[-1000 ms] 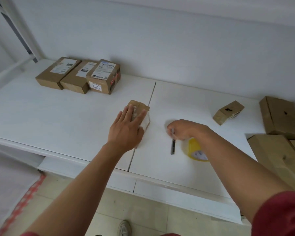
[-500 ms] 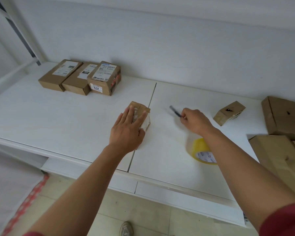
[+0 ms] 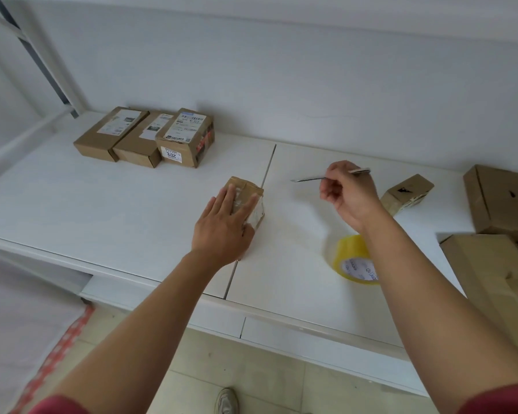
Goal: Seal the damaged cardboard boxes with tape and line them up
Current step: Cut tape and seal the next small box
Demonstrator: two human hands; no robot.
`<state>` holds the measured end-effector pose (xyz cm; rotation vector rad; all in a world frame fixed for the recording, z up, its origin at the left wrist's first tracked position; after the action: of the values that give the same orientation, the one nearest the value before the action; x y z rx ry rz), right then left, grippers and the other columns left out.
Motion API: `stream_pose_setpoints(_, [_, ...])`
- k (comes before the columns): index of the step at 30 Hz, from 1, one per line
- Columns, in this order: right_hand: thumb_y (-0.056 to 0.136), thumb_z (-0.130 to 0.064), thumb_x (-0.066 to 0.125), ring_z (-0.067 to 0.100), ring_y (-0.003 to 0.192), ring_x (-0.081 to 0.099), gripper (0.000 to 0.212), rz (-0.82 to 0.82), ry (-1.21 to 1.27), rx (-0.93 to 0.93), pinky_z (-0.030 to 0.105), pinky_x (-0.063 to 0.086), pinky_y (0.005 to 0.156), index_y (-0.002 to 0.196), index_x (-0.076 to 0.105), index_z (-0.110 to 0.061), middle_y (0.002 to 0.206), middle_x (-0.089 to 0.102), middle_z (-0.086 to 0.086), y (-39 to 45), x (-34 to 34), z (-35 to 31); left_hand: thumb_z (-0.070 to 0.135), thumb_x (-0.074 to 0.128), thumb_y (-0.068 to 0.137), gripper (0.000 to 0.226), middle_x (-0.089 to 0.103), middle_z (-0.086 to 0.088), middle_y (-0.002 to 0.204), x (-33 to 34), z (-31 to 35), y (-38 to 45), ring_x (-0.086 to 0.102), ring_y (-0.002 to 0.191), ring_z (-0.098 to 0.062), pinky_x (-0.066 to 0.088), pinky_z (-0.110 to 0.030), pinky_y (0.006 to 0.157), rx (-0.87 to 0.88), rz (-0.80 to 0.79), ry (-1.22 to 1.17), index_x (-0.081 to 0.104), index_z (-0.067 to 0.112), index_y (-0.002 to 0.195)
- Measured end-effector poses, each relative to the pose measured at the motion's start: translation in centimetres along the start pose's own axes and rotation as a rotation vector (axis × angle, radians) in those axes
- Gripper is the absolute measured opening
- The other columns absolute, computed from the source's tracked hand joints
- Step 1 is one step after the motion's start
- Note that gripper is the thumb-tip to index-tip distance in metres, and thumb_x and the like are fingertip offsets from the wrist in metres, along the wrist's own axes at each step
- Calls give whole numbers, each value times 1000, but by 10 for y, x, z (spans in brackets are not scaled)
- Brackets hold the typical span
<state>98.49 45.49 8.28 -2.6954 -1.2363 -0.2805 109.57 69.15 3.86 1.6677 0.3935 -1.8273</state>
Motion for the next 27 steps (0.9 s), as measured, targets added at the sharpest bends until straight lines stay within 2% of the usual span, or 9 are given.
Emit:
stream_pose_setpoints(4, [87, 9, 51, 14, 52, 44, 22, -67, 12, 135, 20, 38, 48, 76, 62, -6, 57, 50, 6, -9, 11, 14, 41, 36, 98, 62, 7, -8, 166, 1, -6, 1, 2, 153, -21, 2, -34, 122, 12, -9, -7, 13, 42, 155])
stream_pose_setpoints(9, [88, 8, 53, 13, 50, 37, 19, -63, -73, 139, 21, 30, 48, 78, 66, -3, 57, 44, 4, -11, -4, 15, 40, 37, 99, 61, 9, -9, 166, 1, -7, 1, 5, 153, -23, 4, -35, 122, 30, 3, -15, 16, 41, 155])
stream_pose_setpoints(13, [93, -7, 60, 16, 48, 44, 19, -18, -83, 92, 25, 31, 48, 76, 67, -9, 56, 55, 4, -11, -18, 15, 38, 40, 98, 62, 9, -9, 166, 2, -5, 1, 5, 153, -23, 4, -35, 122, 44, 5, -17, 16, 42, 155])
stream_pose_setpoints(17, [100, -29, 56, 16, 59, 64, 23, -80, -131, 83, 21, 43, 52, 86, 63, -12, 70, 71, 7, -10, -22, 16, 37, 41, 98, 63, 8, -7, 166, 1, -5, 2, 4, 153, -22, 3, -34, 122, 51, -6, -19, 14, 45, 155])
stream_pose_setpoints(22, [101, -40, 51, 16, 70, 65, 28, -157, -321, 60, 27, 43, 66, 87, 60, -17, 71, 71, 4, -8, -20, 22, 38, 41, 98, 63, 7, -7, 166, 1, -8, 2, 4, 153, -22, 3, -35, 122, 47, -17, -19, 13, 45, 154])
stream_pose_setpoints(27, [100, -41, 52, 12, 70, 65, 25, -168, -432, 63, 32, 44, 71, 88, 60, -21, 69, 70, -1, -5, -20, 28, 38, 41, 98, 62, 8, -7, 166, 2, -8, 3, 5, 153, -22, 3, -33, 121, 45, -12, -23, 16, 45, 154])
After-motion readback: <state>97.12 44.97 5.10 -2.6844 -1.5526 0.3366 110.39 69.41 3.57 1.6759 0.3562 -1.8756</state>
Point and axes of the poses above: each hand's wrist, its own y-axis towards the middle knuckle, its own x-axis out of the palm, z = x × y, the point moved 2 cm from there along y, towards the middle knuckle
